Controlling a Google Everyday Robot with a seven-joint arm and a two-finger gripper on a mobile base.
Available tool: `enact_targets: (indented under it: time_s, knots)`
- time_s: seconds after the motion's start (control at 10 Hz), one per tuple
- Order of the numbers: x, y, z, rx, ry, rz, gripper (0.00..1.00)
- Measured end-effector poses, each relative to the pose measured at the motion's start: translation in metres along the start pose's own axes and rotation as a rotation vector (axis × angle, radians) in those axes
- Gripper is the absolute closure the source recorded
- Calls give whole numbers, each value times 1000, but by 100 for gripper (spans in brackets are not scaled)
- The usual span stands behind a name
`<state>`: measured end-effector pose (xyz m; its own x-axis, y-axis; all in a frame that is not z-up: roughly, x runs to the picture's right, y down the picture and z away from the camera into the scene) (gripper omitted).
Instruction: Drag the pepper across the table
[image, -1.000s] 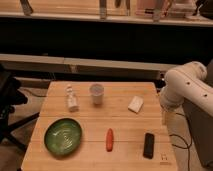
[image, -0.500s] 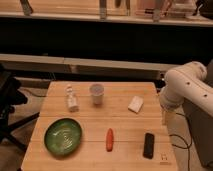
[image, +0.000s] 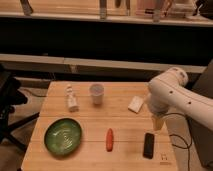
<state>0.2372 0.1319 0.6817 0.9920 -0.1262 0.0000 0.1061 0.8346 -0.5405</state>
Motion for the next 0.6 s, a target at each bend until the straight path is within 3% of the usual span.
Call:
enact_targets:
  time_s: [0.3,0.6]
  knots:
    - [-12,5,8,6,5,-83,20]
    - [-45,6,9,15,14,-174,20]
